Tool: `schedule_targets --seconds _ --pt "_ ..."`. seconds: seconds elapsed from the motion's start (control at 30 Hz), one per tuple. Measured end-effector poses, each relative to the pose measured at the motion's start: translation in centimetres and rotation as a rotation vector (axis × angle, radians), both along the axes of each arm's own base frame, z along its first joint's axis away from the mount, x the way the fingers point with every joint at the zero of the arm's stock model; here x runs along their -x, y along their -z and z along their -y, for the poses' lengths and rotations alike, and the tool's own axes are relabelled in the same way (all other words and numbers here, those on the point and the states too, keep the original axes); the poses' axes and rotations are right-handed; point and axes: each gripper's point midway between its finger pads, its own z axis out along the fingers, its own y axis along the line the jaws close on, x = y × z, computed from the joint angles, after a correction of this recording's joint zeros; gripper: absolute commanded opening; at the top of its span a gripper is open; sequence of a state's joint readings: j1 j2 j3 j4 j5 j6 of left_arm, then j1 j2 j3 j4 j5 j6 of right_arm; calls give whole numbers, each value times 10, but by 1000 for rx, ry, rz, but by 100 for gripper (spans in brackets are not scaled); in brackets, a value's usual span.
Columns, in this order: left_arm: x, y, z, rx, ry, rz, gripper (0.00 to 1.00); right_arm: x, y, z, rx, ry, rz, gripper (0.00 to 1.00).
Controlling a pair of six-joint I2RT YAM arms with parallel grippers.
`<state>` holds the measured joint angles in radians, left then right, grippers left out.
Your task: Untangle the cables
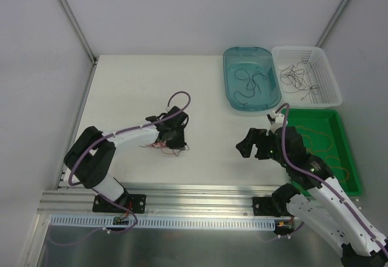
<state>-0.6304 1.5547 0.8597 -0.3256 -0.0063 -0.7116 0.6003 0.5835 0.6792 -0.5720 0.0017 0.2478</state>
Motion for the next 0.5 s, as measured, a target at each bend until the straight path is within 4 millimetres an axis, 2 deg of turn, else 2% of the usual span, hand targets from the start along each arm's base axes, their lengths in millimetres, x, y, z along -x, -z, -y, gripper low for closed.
schedule_targets --seconds 0.07,0.1,0.17,0.2,0.23,0.3,0.33,0.43,0.5 --pt "13 -10 34 34 87 13 17 0 0 5 9 16 8 98" --pt "20 -16 52 61 129 21 29 1 1 6 14 20 6 99" --pt "33 -30 80 98 201 42 45 1 3 6 24 18 0 98" --pt "38 -36 91 118 227 53 50 2 5 5 29 12 -5 98" --pt "41 -41 99 134 241 63 62 2 6 4 33 4 -11 98" --pt "45 -48 106 153 258 79 71 4 12 -2 46 -25 -28 98" --pt "45 -51 105 156 254 86 79 6 17 -6 55 -49 -45 97" --pt "41 -68 98 167 231 145 82 12 28 -20 82 -120 -88 96" --pt "35 -84 85 175 198 206 80 16 40 -32 116 -179 -124 95"
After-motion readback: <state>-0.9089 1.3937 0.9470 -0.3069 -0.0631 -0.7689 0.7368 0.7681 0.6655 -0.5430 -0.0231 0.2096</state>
